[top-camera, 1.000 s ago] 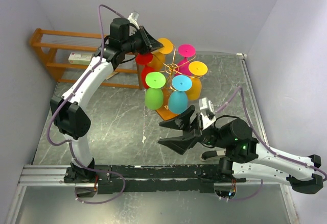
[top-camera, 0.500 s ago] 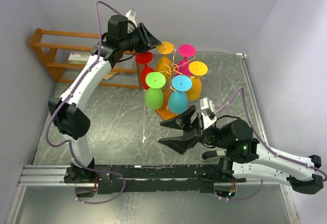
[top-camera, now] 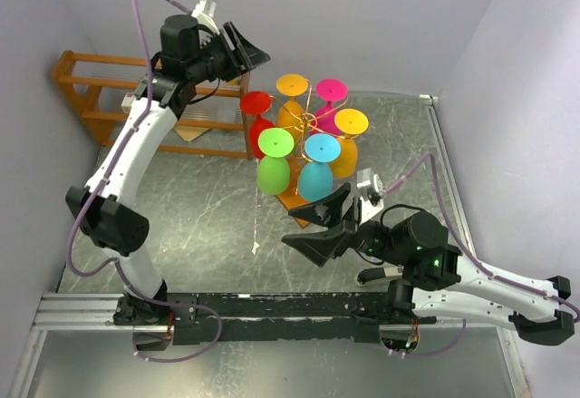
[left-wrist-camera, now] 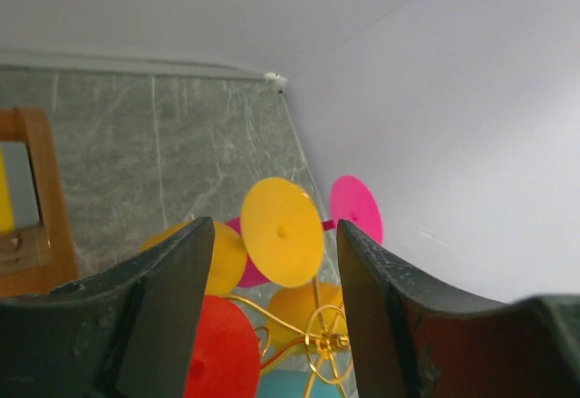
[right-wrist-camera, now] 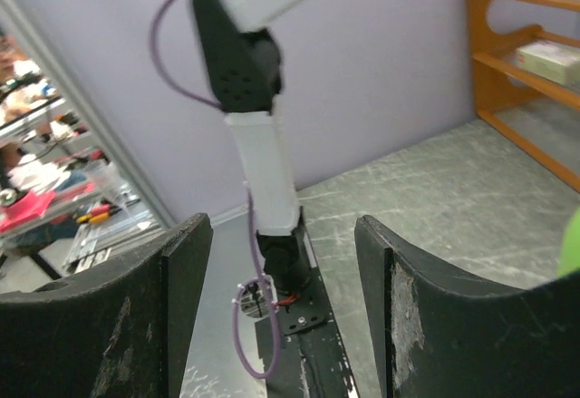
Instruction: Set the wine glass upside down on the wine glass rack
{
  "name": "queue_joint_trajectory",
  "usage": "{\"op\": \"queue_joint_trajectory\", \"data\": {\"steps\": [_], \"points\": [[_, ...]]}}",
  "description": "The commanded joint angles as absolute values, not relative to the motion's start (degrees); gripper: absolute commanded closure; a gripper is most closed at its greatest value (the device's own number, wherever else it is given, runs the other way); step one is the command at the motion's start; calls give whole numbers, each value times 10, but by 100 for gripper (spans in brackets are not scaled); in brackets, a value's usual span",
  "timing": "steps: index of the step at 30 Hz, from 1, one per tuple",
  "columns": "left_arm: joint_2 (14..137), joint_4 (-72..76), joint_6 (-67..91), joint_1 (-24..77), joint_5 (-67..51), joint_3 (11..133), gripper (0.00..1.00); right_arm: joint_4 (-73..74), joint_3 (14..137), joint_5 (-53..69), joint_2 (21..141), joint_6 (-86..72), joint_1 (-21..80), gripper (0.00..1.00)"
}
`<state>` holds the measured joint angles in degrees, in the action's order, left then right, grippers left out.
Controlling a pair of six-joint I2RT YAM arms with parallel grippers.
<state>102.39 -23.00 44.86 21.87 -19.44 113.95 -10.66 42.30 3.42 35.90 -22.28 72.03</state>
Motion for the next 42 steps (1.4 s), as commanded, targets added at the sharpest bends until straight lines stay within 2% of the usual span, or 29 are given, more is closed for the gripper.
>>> {"op": "queue_joint_trajectory", "data": {"steps": [1, 9, 18, 21, 22, 23, 24, 25, 33, 42], "points": [[943, -224, 382, 214, -174, 1141, 31, -30, 451, -82, 355, -243, 722, 35], [758, -272, 277, 214, -159, 964, 27, 138, 472, -297, 318, -309, 722, 35], [557, -357, 220, 214, -88, 796, 21, 313, 517, -436, 272, -364, 722, 35], [494, -378, 219, 214, -60, 753, 15, 378, 537, -488, 272, -412, 722, 33], [471, -376, 221, 214, -52, 733, 13, 405, 547, -510, 276, -434, 722, 31], [449, -373, 221, 214, -47, 714, 12, 436, 559, -527, 282, -454, 722, 20], [421, -370, 221, 214, -39, 698, 11, 466, 568, -546, 291, -474, 722, 4], [403, -371, 222, 214, -28, 683, 10, 497, 590, -562, 299, -499, 722, 1], [343, -435, 208, 214, 46, 688, 12, 679, 666, -635, 349, -643, 722, 0], [272, -404, 147, 214, 27, 722, 11, 667, 686, -638, 317, -606, 721, 0]]}}
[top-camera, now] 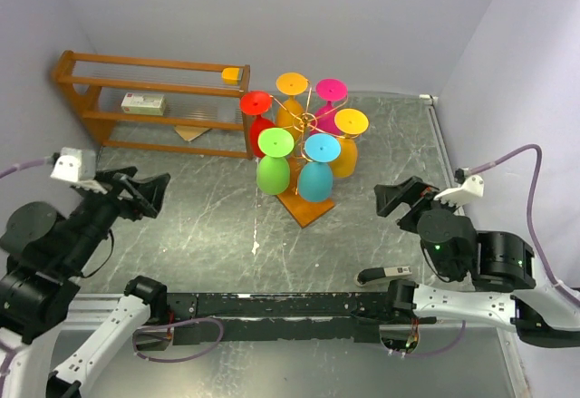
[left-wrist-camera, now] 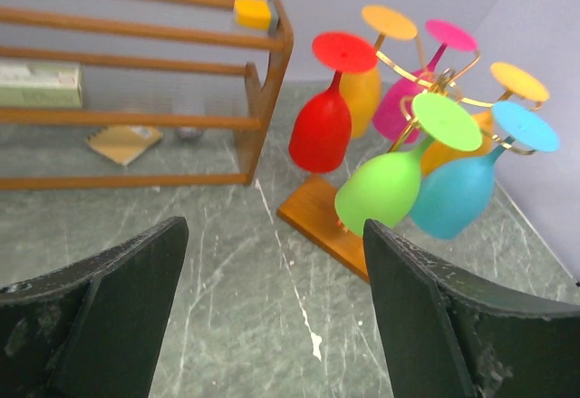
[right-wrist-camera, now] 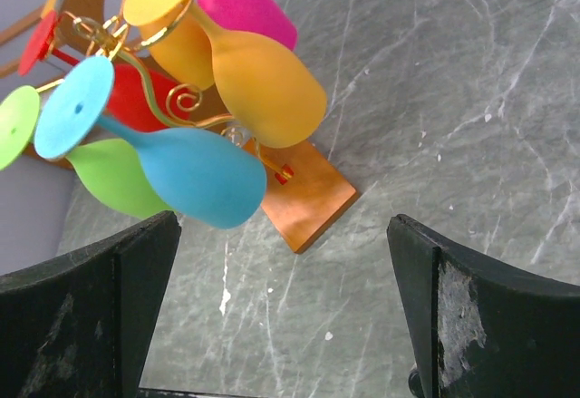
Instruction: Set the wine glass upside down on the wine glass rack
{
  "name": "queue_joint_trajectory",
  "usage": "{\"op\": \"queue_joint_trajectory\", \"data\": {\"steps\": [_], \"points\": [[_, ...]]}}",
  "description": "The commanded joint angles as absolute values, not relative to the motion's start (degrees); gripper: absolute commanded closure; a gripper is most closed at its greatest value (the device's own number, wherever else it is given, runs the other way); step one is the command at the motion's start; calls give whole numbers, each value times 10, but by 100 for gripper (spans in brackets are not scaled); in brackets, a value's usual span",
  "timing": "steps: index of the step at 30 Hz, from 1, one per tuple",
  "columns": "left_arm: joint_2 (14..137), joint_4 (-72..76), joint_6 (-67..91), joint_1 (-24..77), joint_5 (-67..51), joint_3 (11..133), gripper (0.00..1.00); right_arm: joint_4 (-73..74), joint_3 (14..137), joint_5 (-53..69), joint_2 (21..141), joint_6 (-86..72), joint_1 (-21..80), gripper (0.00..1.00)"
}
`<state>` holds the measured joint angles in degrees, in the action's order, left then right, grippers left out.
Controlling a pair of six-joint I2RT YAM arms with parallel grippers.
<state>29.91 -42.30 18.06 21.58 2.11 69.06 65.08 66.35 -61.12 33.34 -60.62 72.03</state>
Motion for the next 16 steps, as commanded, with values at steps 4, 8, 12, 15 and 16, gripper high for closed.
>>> {"op": "queue_joint_trajectory", "data": {"steps": [4, 8, 12, 15, 16], "points": [[266, -404, 138, 214, 24, 739, 10, 656, 700, -628, 305, -576, 721, 0], [269, -408, 136, 214, 27, 744, 10, 629, 698, -616, 287, -544, 721, 0], [273, -410, 140, 214, 29, 740, 10, 605, 689, -606, 272, -527, 720, 0], [275, -412, 142, 214, 28, 740, 10, 599, 685, -602, 270, -523, 720, 0], [275, -412, 142, 214, 28, 740, 10, 601, 684, -604, 270, -526, 720, 0]]}}
